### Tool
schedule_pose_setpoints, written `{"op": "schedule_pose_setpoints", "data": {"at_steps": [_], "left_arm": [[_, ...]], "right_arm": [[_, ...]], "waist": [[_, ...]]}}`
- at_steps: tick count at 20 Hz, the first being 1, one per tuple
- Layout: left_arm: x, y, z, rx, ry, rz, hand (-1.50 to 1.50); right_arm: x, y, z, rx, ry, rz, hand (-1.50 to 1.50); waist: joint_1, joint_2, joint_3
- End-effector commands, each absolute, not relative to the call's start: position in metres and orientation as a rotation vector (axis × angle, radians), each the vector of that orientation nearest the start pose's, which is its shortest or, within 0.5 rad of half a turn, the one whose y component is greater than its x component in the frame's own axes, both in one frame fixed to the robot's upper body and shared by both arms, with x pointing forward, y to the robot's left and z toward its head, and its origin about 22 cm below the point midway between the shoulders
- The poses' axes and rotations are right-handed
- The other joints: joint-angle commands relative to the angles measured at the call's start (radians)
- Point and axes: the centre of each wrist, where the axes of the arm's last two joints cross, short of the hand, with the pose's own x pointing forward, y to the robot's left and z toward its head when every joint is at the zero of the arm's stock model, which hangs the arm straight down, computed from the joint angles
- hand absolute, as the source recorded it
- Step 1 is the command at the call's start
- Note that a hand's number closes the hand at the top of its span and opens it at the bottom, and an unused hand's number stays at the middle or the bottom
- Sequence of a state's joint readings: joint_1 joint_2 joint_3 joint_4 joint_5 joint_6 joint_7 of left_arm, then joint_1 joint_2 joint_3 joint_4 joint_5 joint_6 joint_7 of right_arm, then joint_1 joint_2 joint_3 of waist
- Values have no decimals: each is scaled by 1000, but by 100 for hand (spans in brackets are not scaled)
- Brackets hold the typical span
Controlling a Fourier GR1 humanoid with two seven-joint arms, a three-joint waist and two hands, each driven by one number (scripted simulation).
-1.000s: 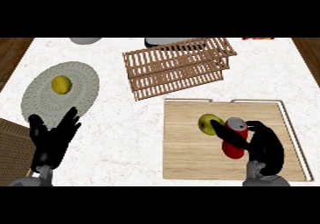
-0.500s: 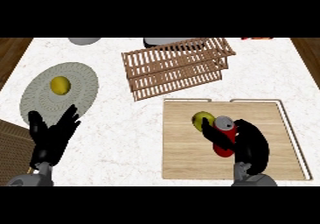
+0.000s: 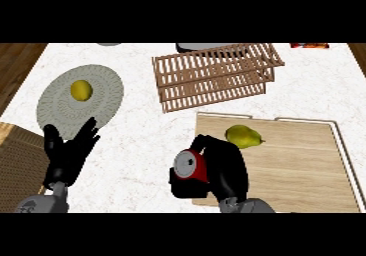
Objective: Pick the can from the tray and place it in the tiered shelf
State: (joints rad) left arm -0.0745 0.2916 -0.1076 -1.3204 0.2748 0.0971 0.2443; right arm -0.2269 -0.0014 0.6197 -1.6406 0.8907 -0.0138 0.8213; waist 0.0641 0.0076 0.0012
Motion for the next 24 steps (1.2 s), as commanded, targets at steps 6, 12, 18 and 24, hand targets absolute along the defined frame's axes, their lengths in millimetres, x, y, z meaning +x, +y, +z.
{"op": "schedule_pose_setpoints", "data": {"at_steps": [6, 12, 18, 24], "left_arm": [[242, 293, -30, 87, -1101, 34, 0], [258, 300, -28, 73, -1127, 44, 0], [262, 307, -32, 87, -1100, 49, 0], [251, 293, -26, 102, -1119, 43, 0]], "right_arm": [[190, -40, 147, -482, -1684, 1017, 150], [203, -53, 242, -580, -1759, 880, 150], [215, -68, 287, -640, -1757, 797, 150], [268, -89, 331, -631, -1744, 700, 150]], "waist": [[-60, -12, -1], [-61, -9, -2], [-66, -9, -2], [-59, -9, -2]]}}
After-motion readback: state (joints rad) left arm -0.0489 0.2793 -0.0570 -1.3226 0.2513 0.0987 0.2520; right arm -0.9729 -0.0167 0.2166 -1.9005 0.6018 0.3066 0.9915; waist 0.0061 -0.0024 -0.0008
